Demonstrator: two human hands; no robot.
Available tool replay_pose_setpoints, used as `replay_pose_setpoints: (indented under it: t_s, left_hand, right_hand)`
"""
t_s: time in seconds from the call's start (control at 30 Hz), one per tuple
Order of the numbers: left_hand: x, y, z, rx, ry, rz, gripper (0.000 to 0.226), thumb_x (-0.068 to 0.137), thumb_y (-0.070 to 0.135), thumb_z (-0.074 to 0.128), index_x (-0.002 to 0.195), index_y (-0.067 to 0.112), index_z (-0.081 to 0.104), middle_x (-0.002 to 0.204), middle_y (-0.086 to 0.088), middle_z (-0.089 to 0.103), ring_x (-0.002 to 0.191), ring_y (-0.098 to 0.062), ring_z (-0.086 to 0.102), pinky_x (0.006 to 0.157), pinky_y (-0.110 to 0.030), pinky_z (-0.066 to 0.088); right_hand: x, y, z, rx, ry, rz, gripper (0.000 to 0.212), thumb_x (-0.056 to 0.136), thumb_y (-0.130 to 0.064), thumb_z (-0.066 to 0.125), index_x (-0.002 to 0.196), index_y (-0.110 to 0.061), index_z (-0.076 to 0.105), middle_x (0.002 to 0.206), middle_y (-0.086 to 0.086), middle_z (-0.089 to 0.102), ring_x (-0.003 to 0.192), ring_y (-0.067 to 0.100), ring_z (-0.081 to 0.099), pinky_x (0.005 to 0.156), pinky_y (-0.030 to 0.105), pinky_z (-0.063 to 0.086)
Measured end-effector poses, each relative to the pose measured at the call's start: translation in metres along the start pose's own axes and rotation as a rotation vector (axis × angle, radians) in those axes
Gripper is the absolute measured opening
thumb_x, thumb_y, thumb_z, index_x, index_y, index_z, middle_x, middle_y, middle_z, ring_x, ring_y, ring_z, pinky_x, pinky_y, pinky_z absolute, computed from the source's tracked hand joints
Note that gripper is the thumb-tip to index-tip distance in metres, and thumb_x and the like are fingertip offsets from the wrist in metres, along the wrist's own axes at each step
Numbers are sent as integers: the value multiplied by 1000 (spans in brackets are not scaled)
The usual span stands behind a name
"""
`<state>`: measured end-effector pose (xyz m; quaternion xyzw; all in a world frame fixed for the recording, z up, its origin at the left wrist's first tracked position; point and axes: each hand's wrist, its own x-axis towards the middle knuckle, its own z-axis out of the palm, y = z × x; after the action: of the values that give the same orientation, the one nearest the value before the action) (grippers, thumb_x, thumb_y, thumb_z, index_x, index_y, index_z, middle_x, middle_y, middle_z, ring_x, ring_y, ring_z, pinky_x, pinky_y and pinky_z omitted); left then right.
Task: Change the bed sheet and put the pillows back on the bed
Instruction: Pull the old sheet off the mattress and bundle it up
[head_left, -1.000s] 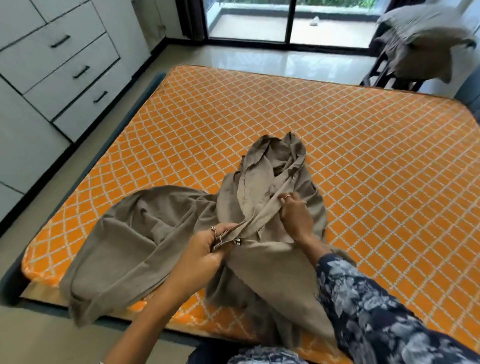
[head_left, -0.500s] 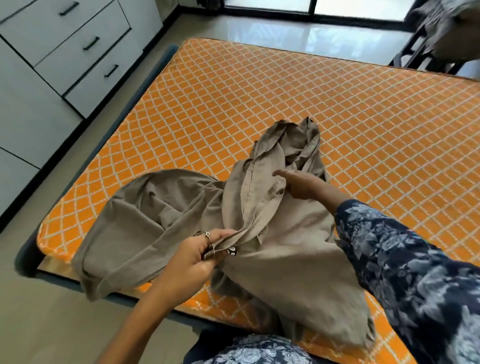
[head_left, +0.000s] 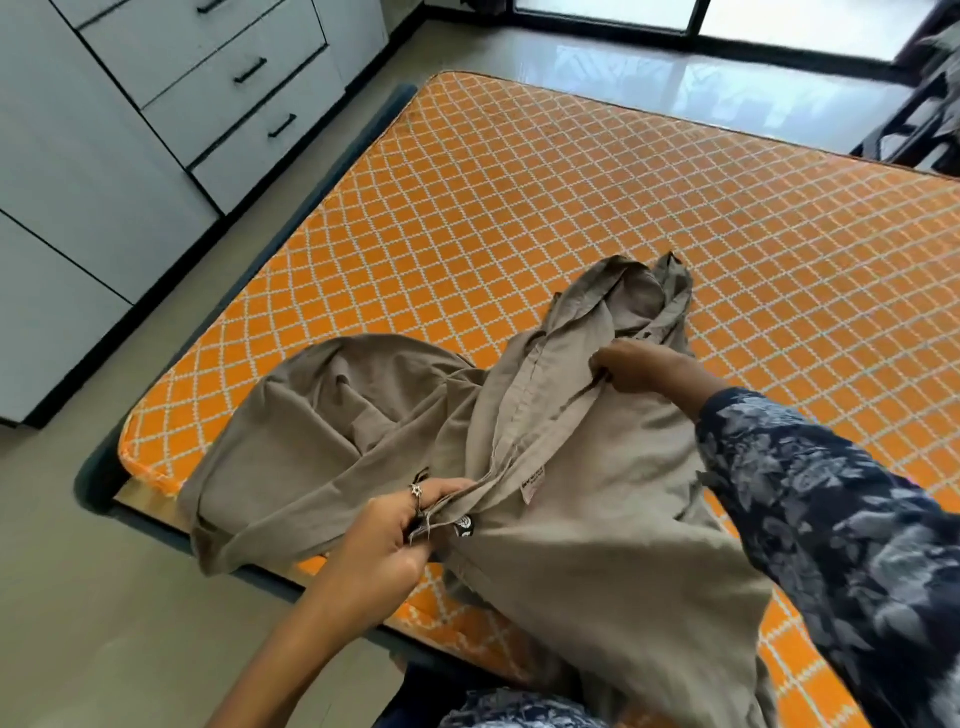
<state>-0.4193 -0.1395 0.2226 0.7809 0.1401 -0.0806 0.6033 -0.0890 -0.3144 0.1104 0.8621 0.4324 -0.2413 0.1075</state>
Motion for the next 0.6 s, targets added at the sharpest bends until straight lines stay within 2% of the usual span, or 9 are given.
replay_pose_setpoints:
  t_s: [0.1, 0.17, 0.37, 0.5, 0.6]
  left_hand:
    - [-1, -2, -5, -31, 28, -10, 61, 90, -21, 45, 113, 31, 67, 108, 14, 71, 106, -4, 64, 82, -19, 53]
    - [-1, -3, -8, -40, 47, -18, 61, 90, -21, 45, 114, 30, 67, 108, 14, 71, 106, -4, 64, 83, -22, 54]
    - [-7, -13, -21, 14, 90, -45, 54, 92, -16, 47, 123, 25, 64, 119, 11, 68, 116, -11, 60, 93, -39, 53]
    - [-13, -16, -28, 4, 131, -77, 52, 92, -15, 48, 119, 26, 65, 113, 12, 70, 109, -9, 64, 88, -34, 56]
    - [-17, -21, -30, 30, 145, -95, 51, 92, -12, 50, 119, 29, 65, 113, 15, 69, 107, -7, 65, 88, -31, 56]
  right_hand:
    - [9, 2, -18, 35, 174, -53, 24, 81, 5, 48, 96, -4, 65, 108, 13, 56, 100, 32, 56, 80, 33, 42]
    - [18, -11, -24, 55, 222, -78, 21, 81, 9, 47, 92, 2, 63, 108, 16, 55, 101, 31, 56, 74, 27, 34]
    - [50, -61, -15, 45, 78, -135, 24, 83, 0, 50, 106, 0, 58, 111, 19, 61, 103, 33, 59, 79, 35, 43]
    - [60, -69, -10, 34, 62, -179, 31, 85, -2, 53, 115, -2, 54, 114, 19, 60, 105, 35, 58, 82, 37, 44]
    - [64, -61, -11, 162, 110, -234, 35, 77, 9, 50, 110, -2, 55, 114, 17, 57, 104, 34, 56, 81, 38, 43]
